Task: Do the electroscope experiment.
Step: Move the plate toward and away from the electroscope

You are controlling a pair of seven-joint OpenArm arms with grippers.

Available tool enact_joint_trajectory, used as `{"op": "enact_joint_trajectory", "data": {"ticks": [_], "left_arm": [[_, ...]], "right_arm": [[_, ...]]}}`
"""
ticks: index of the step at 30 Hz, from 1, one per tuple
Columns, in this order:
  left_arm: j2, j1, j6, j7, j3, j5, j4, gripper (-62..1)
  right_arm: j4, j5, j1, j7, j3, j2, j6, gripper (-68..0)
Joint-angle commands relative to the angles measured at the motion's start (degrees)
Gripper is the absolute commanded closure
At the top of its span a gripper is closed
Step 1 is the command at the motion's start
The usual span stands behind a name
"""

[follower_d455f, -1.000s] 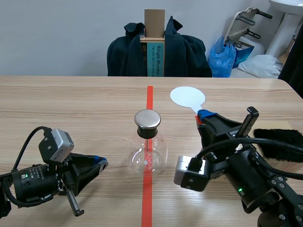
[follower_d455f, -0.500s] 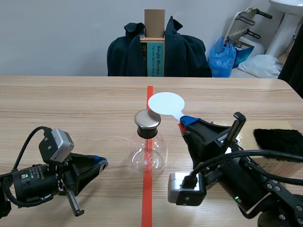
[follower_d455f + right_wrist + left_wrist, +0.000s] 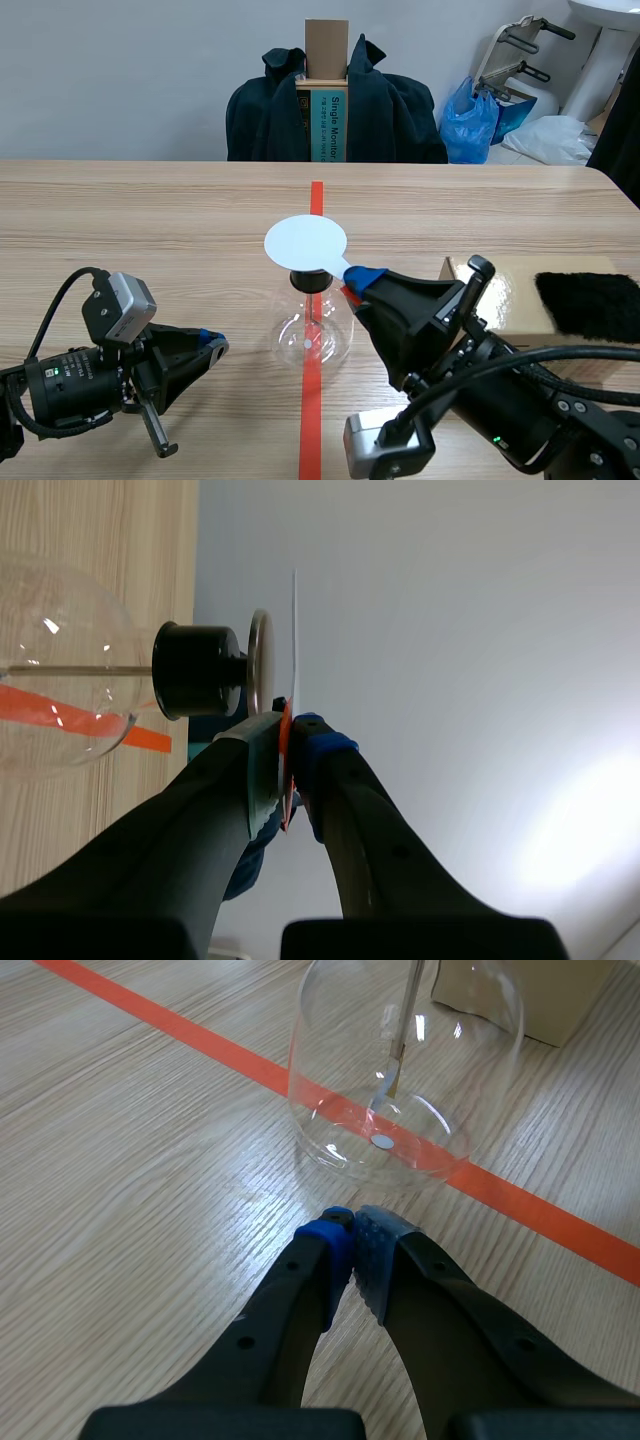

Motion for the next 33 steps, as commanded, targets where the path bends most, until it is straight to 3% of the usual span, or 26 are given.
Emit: {"op": "enact_joint_trajectory", "data": {"ticks": [1,10,27,30,33], "left_arm": [[0.1,-0.3,-0.2,-0.8,-0.2,-0.8,1.1,-2.7],[0.1,-0.3,-0.2,-0.8,-0.2,-0.8,1.1,-2.7],[0.1,-0.3,-0.2,-0.8,-0.2,-0.8,1.1,-2.7],[0.1,-0.3,-0.2,-0.8,-0.2,-0.8,1.1,-2.7],[0.1,-0.3,-0.2,-0.8,-0.2,-0.8,1.1,-2.7]], "right_arm": [[0.7,0.4,1.0,0.3,0.5,0.8,-0.9,-0.8],[0.7,0.4,1.0,-1.7,0.5,0.8,-0.9,-0.8],[0.7,0.5,0.8,-20.3,0.5,0.8,-1.1,-0.8],[0.7,0.5,0.5,-23.0,0.5,0.8,-2.9,-0.8],[0.9,1.6,0.3,-24.0,0.5,0.8,-7.6,-0.8]]}}
